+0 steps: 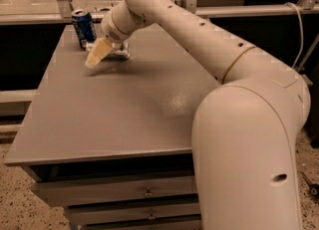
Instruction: Move redbull can near pepsi can
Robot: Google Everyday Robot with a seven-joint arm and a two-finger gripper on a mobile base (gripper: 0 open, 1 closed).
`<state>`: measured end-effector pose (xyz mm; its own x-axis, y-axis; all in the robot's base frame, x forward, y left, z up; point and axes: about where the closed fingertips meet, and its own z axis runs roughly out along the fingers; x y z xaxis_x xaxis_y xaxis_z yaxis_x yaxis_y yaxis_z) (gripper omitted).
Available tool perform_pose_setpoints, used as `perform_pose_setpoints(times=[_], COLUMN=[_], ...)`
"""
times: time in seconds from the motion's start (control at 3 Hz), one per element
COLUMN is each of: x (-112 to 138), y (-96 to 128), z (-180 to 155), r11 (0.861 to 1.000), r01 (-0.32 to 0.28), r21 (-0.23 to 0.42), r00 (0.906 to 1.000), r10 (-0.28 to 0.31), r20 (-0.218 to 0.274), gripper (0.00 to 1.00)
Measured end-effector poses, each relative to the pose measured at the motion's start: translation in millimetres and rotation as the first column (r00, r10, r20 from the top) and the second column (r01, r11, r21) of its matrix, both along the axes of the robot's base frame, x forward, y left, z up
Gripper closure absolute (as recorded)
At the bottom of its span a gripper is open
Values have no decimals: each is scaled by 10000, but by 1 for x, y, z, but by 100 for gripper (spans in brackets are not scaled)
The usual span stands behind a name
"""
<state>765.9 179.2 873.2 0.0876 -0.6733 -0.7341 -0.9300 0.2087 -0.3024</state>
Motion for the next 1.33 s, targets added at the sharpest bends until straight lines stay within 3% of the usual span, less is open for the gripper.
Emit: perform_pose_setpoints(times=[0.33,0.67,1.0,1.33], x=[-12,-46,-89,-134], y=[-12,-65,-98,-190], z=[12,43,67,80], r11=[9964,9643,9345,9439], r01=[-214,-469,-809,-454], r21=[814,2607,3467,3272], r00=[9997,9985,9937,9837], r10=[207,381,484,-149], r20=[85,386,1012,1793], gripper=[0,0,0,0])
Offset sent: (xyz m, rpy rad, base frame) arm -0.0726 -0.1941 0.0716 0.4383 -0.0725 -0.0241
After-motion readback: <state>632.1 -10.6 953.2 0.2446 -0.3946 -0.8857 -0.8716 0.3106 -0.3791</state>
